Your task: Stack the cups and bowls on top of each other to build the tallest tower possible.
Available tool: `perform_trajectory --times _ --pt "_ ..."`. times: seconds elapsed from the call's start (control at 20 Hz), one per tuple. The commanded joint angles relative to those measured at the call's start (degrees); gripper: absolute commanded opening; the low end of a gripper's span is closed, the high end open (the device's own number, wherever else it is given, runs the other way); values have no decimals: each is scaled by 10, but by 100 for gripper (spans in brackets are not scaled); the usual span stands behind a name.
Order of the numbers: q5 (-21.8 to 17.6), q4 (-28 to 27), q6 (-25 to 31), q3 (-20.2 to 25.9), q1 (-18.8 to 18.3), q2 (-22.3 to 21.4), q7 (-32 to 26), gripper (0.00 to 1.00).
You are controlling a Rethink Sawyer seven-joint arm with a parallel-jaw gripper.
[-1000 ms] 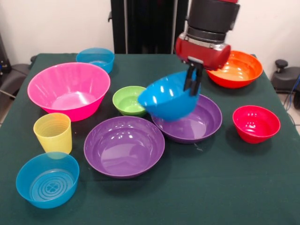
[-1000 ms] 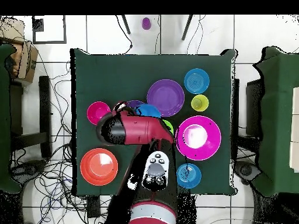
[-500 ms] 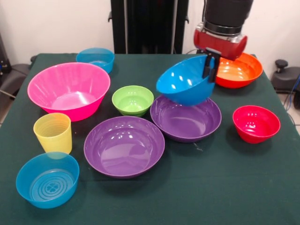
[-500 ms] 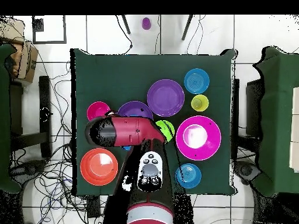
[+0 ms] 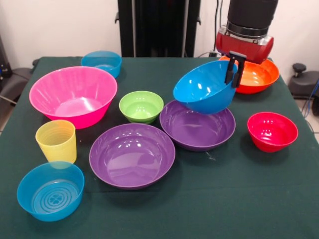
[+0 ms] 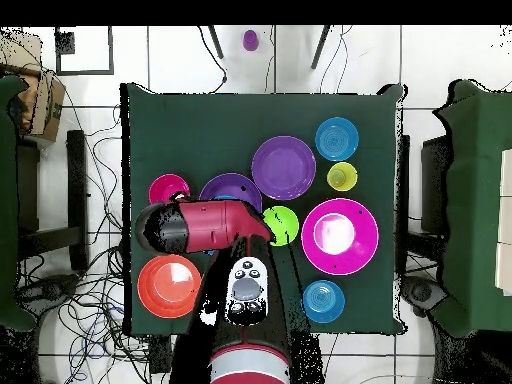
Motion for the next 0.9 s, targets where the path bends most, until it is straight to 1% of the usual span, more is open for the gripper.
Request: perform_trajectory --times 0.05,0.1,0.3,0.5,0.9 --pt "-61 -12 -42 45 13 12 -36 0" --pt "-63 -13 -56 42 15 13 -28 0" --pt "-72 -13 -75 37 17 13 -19 0" --pt "-79 -17 -76 34 20 15 -22 0" --pt "-80 -20 -79 32 22 18 -14 0"
